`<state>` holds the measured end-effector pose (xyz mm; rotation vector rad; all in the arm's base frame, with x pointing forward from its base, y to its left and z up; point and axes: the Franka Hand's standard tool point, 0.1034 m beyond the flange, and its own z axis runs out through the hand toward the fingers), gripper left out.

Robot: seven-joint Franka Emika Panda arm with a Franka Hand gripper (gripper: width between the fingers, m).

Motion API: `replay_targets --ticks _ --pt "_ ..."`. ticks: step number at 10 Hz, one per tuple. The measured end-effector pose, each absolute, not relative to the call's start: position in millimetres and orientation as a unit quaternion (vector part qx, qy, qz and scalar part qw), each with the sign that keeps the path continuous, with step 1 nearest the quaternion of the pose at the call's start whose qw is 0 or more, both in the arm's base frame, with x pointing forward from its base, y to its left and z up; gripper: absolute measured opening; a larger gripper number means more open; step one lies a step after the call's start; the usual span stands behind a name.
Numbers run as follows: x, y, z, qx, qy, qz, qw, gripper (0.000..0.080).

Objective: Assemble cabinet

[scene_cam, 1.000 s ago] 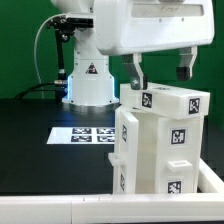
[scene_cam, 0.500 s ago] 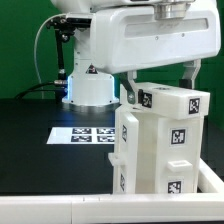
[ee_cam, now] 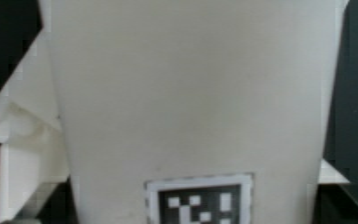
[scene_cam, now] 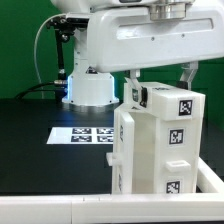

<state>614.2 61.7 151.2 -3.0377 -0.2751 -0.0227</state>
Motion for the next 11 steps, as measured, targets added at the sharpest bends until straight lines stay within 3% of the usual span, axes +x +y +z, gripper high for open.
replay_targets --ticks 5,9,11 --pt "614.6 69.7 151.9 -0.949 0.307 -0.008 0.067 0.0551" --pt "616.2 67.5 152.0 -0.917 0.391 -0.002 0.077 0.0553" --pt "616.0 67.0 151.4 -0.859 0.504 0.014 0.089 0.0553"
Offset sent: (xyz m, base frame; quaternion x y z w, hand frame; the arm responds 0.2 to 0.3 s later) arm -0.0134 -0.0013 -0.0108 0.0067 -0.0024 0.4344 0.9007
